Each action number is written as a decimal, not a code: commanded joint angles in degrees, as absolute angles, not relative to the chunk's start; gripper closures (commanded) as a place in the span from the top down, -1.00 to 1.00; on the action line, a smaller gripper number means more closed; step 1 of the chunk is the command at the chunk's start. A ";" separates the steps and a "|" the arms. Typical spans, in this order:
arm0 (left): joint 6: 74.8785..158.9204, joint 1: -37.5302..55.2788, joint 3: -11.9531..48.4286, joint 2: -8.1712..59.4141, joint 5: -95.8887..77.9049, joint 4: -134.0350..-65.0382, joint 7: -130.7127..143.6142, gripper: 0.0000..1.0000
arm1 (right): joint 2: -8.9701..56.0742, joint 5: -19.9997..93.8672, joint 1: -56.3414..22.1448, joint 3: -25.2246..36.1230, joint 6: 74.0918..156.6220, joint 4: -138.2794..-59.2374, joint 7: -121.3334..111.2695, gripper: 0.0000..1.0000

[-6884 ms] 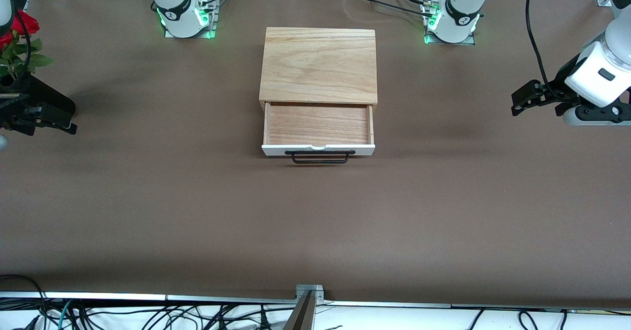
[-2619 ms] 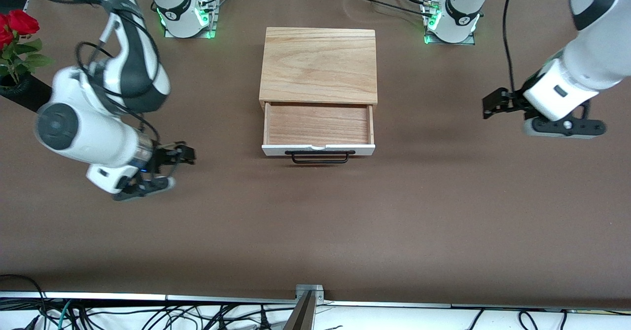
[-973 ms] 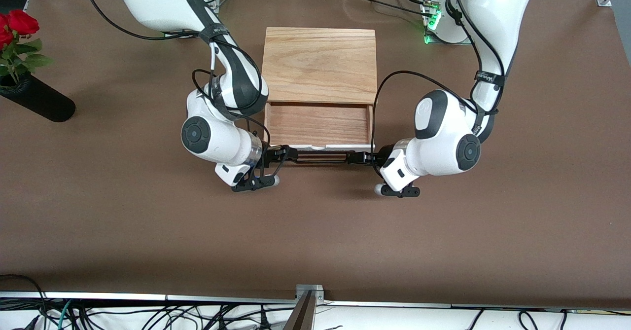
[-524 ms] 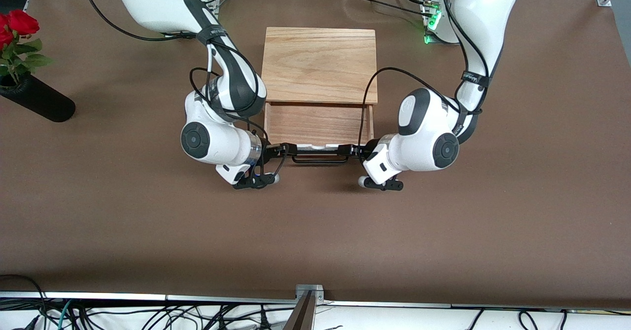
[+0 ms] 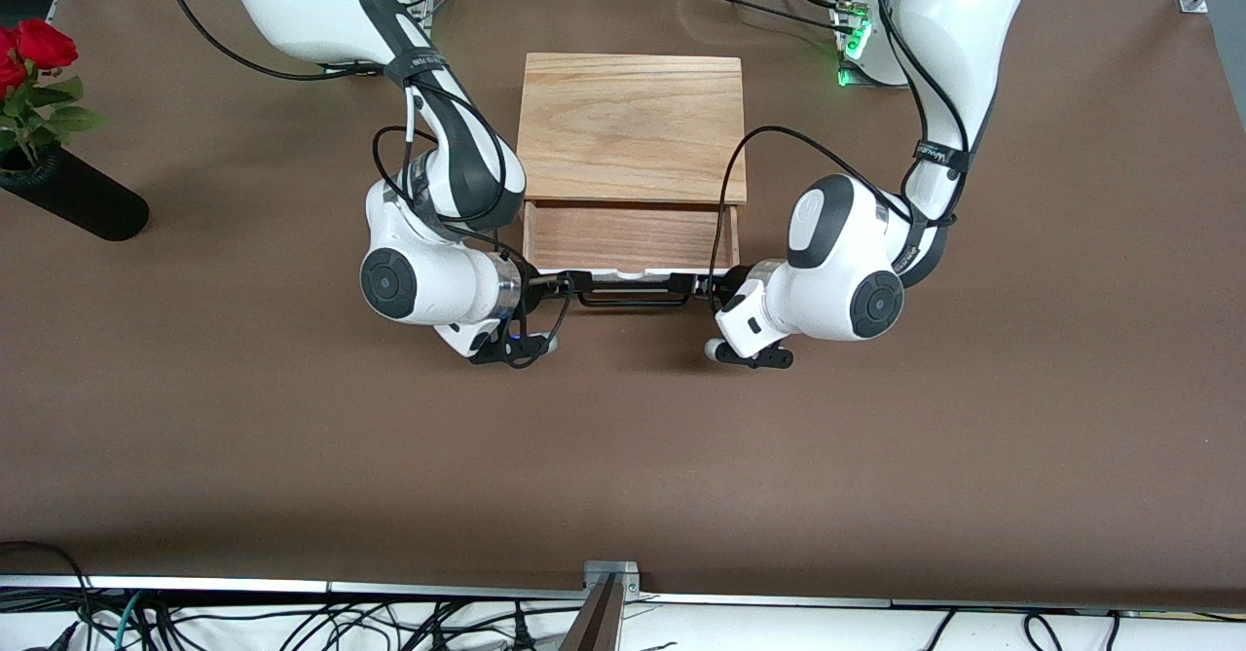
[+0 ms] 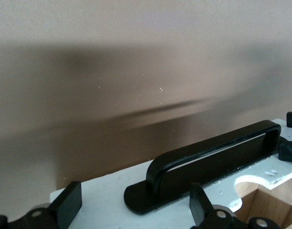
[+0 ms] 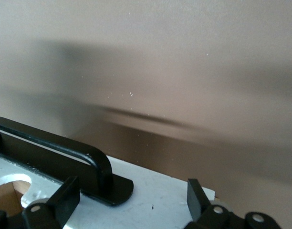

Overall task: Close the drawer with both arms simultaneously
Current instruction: 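Lower both grippers against the drawer front on each side of the handle, then push the white drawer into the wooden cabinet with both grippers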

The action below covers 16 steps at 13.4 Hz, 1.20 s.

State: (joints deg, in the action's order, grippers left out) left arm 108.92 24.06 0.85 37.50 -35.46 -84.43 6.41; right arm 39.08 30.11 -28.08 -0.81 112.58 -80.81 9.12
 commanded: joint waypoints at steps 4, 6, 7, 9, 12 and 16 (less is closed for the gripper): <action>98.53 23.38 0.26 35.95 -30.61 -84.99 5.36 1.00 | 39.11 30.85 -27.95 -2.29 104.78 -80.51 9.49 1.00; 96.43 23.29 0.44 35.51 -29.44 -84.99 5.27 1.00 | 39.11 30.85 -27.95 -2.29 102.23 -80.51 9.49 1.00; 95.37 23.20 0.44 35.33 -29.44 -84.99 5.27 1.00 | 39.11 30.85 -27.95 -2.29 101.09 -80.51 9.49 1.00; 94.40 23.29 0.35 34.37 -29.36 -86.30 5.19 1.00 | 39.11 30.85 -27.86 -2.29 99.15 -80.51 9.49 1.00; 94.31 23.29 0.35 32.00 -29.27 -89.81 5.10 1.00 | 39.20 30.94 -27.69 -2.29 95.46 -80.51 9.32 1.00; 94.31 23.38 0.44 29.45 -28.30 -94.03 2.74 1.00 | 39.72 32.43 -27.60 -2.29 91.15 -80.51 9.23 1.00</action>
State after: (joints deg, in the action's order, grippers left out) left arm 94.19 23.63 0.21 33.03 -29.80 -89.49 5.19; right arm 39.44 31.01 -28.10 -1.70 94.39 -80.70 9.15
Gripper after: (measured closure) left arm 0.000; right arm 0.000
